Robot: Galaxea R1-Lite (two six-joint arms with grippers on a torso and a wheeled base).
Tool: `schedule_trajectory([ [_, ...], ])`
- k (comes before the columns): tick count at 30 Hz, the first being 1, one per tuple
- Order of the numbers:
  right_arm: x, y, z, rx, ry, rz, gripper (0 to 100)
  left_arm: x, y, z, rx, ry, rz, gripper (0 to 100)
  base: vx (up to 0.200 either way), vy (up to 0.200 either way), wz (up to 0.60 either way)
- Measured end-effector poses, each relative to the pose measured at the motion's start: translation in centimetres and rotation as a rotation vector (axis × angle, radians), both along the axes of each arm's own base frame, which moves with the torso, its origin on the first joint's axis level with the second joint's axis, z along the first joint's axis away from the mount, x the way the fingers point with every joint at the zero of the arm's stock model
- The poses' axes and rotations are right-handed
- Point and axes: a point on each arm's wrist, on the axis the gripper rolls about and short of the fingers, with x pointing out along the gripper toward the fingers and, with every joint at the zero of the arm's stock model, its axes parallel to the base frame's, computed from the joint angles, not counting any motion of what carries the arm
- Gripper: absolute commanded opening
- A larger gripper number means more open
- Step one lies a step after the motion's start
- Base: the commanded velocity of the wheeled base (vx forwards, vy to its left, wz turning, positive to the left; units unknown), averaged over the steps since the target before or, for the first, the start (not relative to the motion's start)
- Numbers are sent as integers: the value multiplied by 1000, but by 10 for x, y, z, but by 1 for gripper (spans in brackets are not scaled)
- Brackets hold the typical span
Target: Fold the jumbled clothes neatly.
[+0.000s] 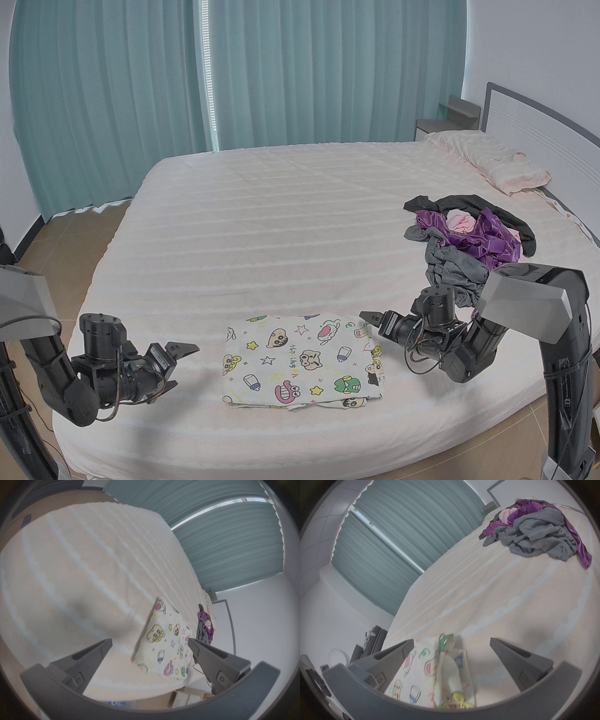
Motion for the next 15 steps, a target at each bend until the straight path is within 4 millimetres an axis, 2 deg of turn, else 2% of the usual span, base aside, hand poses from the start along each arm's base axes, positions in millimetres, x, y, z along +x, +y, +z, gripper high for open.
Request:
schedule_trajectory([
  [7, -26, -7, 2, -61, 18, 134, 100, 34, -32, -20, 140, -99, -133, 100, 0, 0, 0],
  [15, -32, 2, -5, -89, 46, 210, 100, 59, -61, -44, 234, -170, -262, 100, 0, 0, 0],
])
